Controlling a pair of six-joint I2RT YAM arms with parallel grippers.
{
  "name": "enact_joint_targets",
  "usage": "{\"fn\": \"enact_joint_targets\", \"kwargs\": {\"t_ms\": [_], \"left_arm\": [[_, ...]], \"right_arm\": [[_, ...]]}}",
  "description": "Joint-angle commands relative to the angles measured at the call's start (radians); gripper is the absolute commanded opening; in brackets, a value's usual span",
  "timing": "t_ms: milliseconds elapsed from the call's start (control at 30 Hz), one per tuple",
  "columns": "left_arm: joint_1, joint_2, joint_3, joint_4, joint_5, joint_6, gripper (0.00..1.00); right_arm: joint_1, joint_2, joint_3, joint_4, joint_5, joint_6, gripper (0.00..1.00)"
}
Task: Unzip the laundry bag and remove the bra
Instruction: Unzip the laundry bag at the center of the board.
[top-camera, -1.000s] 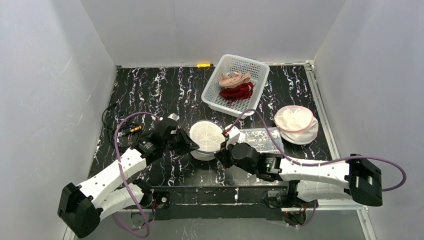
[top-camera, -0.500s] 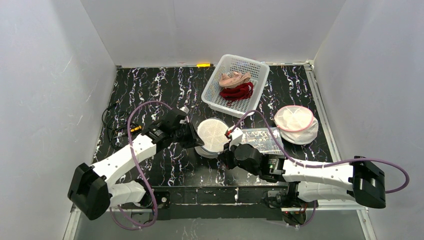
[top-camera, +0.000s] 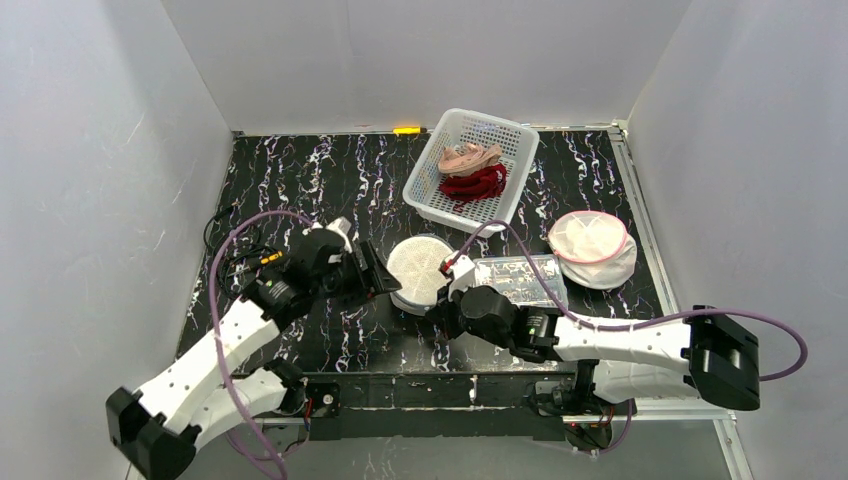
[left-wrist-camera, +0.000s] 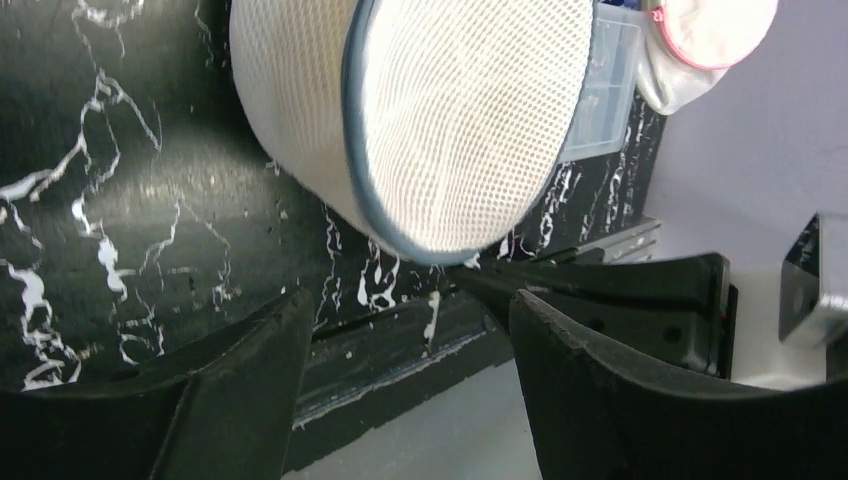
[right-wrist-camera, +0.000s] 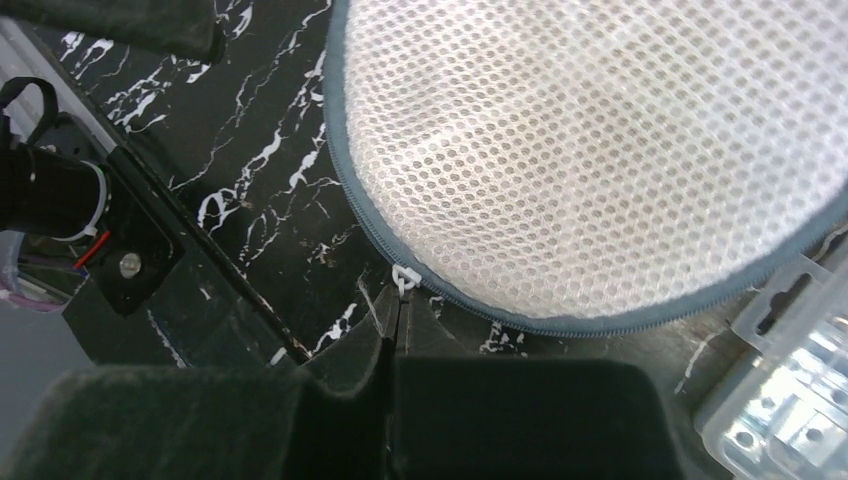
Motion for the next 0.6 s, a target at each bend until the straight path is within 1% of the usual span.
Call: {"fn": "enact_joint_targets", "kwargs": {"t_ms": [0, 133, 300, 467, 567], "left_arm": [[-0.009, -0.115, -0.092, -0.061, 0.003, -0.138, 0.70], [-0.030, -0.151, -0.145, 0.023, -0.003, -0.212, 0.70], [-0.038, -0.089, -0.141, 0.086, -0.011, -0.243, 0.69], [-0.038, -0.022, -0.148, 0.162, -0.010, -0.255, 0.64], [-0.039, 0.036, -0.135, 0.175, 0.001, -0.246, 0.58]], "right_arm": [[0.001, 0.047, 0.073, 0.111, -0.049, -0.004, 0.01], [0.001, 0.110, 0.107, 0.145, -0.086, -0.012, 0.01], [0.003, 0.147, 0.129, 0.159, -0.115, -0.014, 0.01], [0.002, 0.141, 0.128, 0.171, -0.126, -0.007, 0.01], [0.003, 0.135, 0.126, 0.169, -0.126, -0.004, 0.01]]}}
